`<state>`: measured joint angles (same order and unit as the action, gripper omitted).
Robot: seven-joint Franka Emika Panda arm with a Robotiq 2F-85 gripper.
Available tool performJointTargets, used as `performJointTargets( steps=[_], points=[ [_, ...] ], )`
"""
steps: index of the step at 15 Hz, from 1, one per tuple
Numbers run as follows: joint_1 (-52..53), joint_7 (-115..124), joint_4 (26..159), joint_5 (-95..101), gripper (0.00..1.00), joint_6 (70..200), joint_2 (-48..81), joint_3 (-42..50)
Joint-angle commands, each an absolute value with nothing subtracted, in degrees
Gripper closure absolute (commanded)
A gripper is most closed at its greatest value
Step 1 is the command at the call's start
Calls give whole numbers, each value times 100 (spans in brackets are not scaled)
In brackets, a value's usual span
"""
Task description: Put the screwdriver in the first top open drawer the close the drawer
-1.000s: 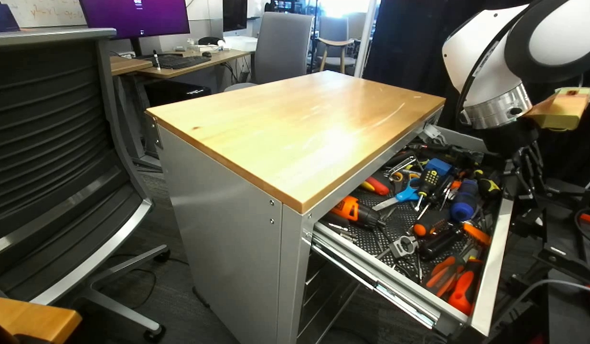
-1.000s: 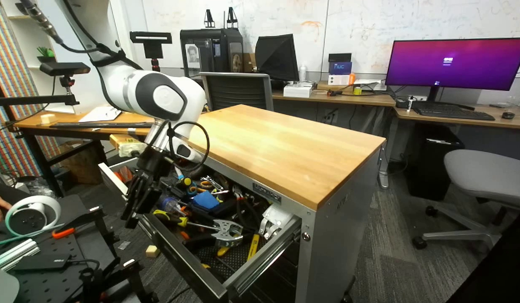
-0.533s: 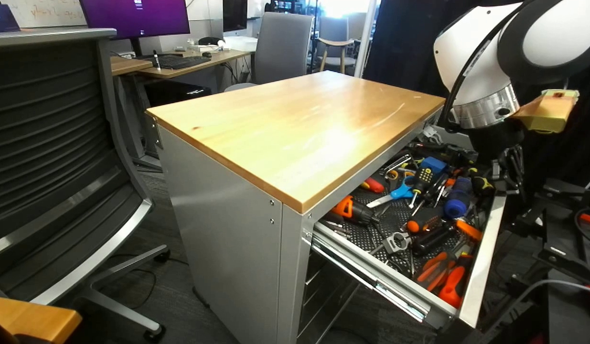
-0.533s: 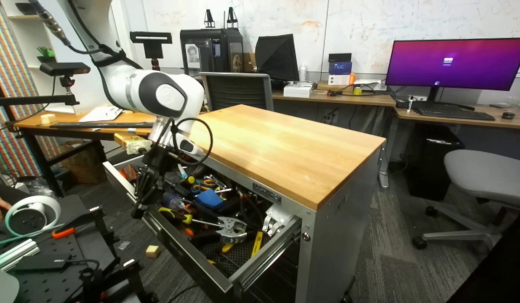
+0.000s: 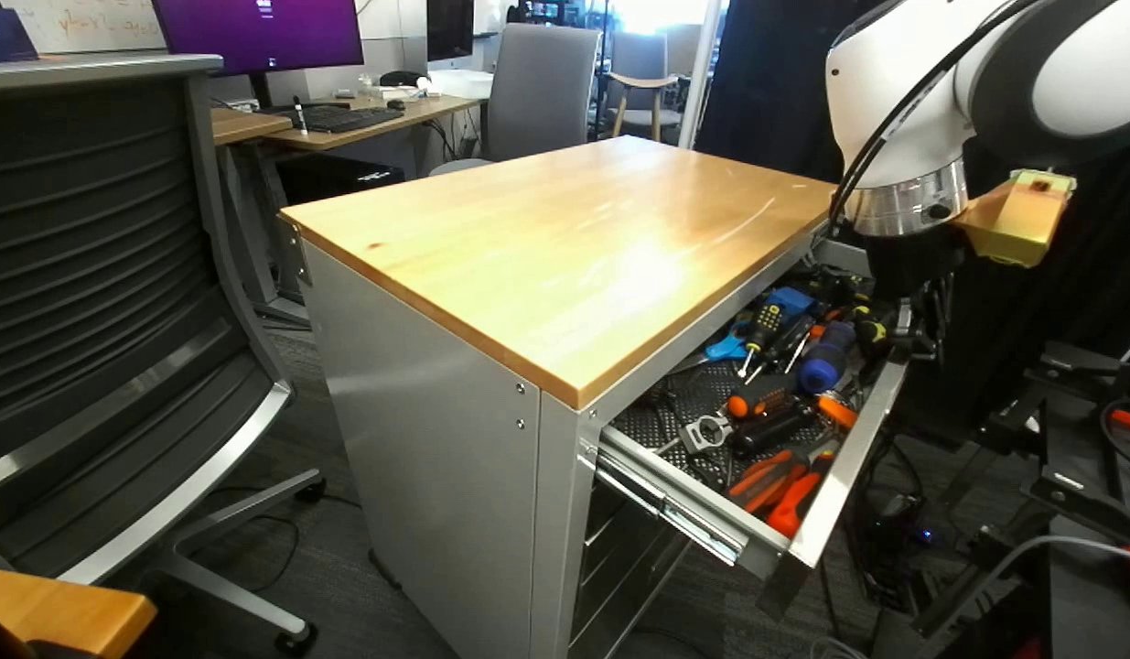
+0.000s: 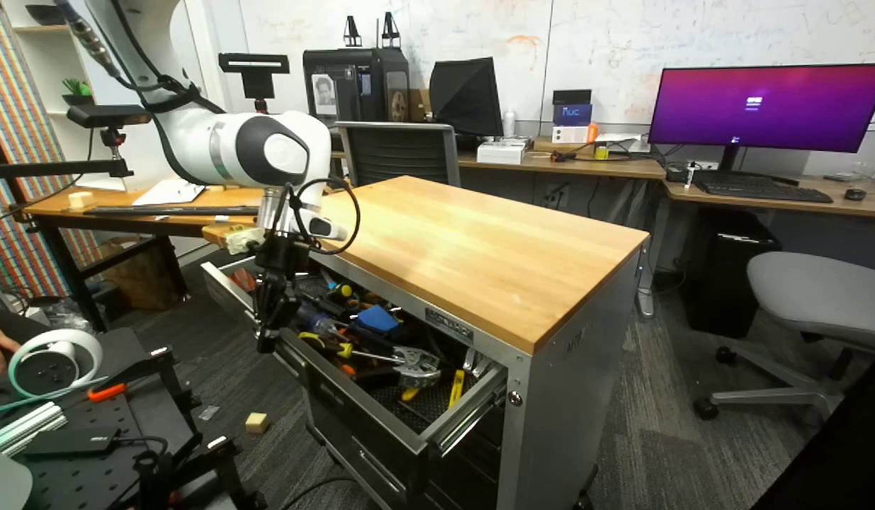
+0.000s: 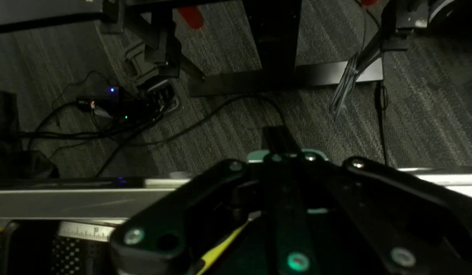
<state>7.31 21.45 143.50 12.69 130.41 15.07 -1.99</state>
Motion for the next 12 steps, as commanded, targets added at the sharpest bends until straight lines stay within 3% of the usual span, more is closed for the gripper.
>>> performJointTargets(
  steps=[1, 12],
  points=[
    [1010, 2678, 14067, 1789, 100, 13725, 1815, -112],
    [1231, 3566, 14016, 2504, 100, 14027, 1686, 26]
  ],
)
